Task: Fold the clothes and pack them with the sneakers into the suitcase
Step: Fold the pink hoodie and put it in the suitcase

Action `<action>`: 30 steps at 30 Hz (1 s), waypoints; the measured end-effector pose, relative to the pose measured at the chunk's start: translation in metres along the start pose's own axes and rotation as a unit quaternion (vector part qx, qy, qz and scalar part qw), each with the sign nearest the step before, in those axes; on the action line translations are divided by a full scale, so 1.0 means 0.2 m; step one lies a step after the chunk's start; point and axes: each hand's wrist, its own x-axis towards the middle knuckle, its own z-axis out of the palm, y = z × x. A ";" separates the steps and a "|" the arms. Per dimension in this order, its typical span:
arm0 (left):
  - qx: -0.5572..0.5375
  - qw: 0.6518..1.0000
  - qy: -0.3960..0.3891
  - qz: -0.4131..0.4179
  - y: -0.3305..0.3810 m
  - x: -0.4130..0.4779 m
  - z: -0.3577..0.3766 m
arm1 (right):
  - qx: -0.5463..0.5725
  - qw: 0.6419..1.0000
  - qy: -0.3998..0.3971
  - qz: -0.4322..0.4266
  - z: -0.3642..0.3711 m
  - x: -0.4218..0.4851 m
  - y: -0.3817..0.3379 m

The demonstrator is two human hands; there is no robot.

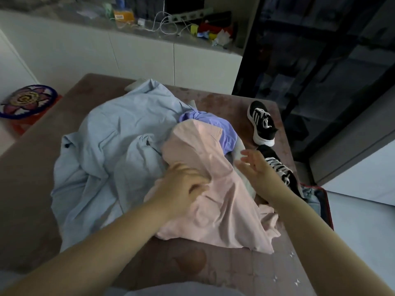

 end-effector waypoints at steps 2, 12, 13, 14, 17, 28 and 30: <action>0.016 0.993 -0.080 0.083 0.17 -0.04 0.06 | 0.072 0.994 -0.016 0.081 0.08 0.11 -0.04; -0.044 0.985 -0.163 -0.038 0.11 -0.19 0.03 | -0.234 0.961 -0.144 -0.024 0.31 0.04 0.20; -0.037 0.989 -0.132 -0.053 0.07 -0.17 0.00 | -0.251 0.956 -0.146 -0.035 0.29 0.01 0.22; -0.027 0.990 -0.111 -0.079 0.01 -0.15 -0.01 | -0.260 0.955 -0.142 -0.032 0.27 -0.02 0.25; -0.006 0.983 -0.086 -0.161 -0.12 -0.06 -0.01 | -0.315 0.944 -0.096 0.016 0.17 -0.10 0.37; 0.172 0.953 -0.224 -0.112 -0.18 0.45 0.22 | -0.251 0.968 0.014 0.029 0.20 -0.13 0.34; 0.235 0.923 -0.287 -0.105 -0.19 0.44 0.26 | -0.259 0.964 0.022 0.061 0.25 -0.10 0.34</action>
